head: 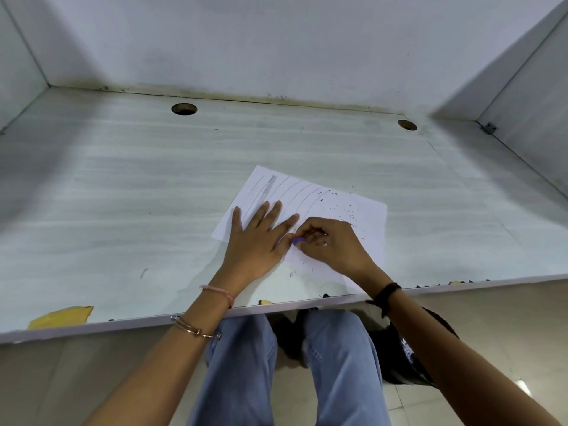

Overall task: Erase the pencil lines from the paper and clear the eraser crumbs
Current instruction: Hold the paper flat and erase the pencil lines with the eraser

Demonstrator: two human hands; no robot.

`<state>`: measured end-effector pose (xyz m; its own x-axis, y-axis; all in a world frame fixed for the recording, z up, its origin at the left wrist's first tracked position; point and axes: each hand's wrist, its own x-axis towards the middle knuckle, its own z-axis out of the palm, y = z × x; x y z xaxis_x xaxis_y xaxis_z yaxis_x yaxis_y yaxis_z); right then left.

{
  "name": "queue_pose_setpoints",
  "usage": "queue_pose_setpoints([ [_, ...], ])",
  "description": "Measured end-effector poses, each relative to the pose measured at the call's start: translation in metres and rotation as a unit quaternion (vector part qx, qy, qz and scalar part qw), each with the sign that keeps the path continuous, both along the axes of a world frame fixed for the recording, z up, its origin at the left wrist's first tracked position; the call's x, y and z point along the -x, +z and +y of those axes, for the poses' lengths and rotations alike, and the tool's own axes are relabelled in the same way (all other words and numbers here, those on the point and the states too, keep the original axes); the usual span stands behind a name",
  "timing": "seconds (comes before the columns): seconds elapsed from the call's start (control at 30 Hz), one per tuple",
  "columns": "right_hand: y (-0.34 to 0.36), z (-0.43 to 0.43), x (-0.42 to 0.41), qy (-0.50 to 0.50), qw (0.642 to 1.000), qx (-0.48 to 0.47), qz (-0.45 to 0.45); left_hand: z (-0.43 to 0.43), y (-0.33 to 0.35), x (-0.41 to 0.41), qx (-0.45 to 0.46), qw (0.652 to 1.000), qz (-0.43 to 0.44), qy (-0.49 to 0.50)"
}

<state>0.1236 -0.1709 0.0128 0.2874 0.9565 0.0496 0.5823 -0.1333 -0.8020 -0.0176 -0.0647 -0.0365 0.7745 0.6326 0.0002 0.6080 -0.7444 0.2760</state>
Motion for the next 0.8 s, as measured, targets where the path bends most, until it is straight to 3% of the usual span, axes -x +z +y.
queue_pose_setpoints([
  [0.13,0.007,-0.006,0.004,0.096,0.993,0.021,-0.061,-0.002,0.0,-0.002,-0.014,1.0,-0.004,0.005],
  [0.3,0.007,0.008,-0.004,0.014,0.997,0.017,-0.074,-0.001,-0.002,-0.002,-0.014,1.0,0.001,0.008],
  [0.43,0.008,-0.001,-0.001,0.1,0.991,0.053,-0.075,-0.001,-0.003,-0.002,-0.026,1.0,-0.005,0.006],
  [0.6,0.008,0.012,-0.008,0.02,0.995,0.016,-0.096,0.0,-0.004,-0.002,-0.023,1.0,-0.005,0.006],
  [0.73,0.009,0.002,-0.004,0.118,0.988,0.063,-0.083,-0.001,-0.004,-0.003,-0.028,1.0,-0.006,0.006],
  [0.8,0.008,0.004,-0.006,0.107,0.989,0.057,-0.087,-0.001,-0.004,-0.002,-0.027,1.0,-0.005,0.005],
])
